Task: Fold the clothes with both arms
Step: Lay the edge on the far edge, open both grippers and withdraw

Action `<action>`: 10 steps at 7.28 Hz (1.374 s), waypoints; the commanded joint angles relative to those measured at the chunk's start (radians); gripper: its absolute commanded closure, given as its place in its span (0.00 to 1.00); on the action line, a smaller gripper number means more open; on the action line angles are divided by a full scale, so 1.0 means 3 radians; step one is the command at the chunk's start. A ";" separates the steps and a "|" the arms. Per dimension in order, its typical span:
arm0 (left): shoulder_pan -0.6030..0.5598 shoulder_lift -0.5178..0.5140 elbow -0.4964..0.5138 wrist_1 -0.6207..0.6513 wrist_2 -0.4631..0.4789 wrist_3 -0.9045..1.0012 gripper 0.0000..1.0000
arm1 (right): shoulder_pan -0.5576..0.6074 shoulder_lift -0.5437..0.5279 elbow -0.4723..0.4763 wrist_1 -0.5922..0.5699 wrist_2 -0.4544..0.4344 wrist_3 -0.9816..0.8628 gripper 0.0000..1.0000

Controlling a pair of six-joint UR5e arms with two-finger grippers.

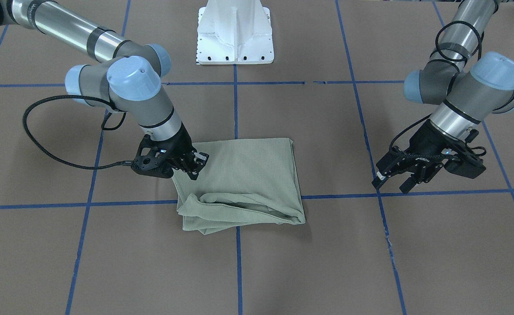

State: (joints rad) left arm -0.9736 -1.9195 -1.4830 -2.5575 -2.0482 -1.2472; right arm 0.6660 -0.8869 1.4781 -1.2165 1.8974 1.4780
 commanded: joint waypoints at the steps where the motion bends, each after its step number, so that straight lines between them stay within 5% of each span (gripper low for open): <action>1: 0.0004 0.0037 -0.0006 -0.0009 0.0001 0.0000 0.00 | -0.0092 0.0377 -0.0486 -0.0041 -0.0162 -0.0033 1.00; 5: 0.0009 0.0037 -0.0006 -0.0009 0.0006 0.0000 0.00 | -0.0118 0.0532 -0.0896 -0.0025 -0.0311 -0.0186 1.00; 8: 0.0004 0.0048 -0.0011 -0.0009 0.0021 -0.0005 0.00 | 0.0264 0.0782 -0.1463 -0.0005 -0.0337 -0.0737 1.00; 10: -0.0002 0.0053 -0.0017 -0.0009 0.0016 0.0000 0.00 | 0.0469 0.0865 -0.1542 -0.0010 -0.0190 -0.0881 1.00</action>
State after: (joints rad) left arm -0.9735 -1.9050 -1.4872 -2.5602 -2.0425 -1.2482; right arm 0.7683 -0.6403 1.0332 -1.2185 1.8128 1.2532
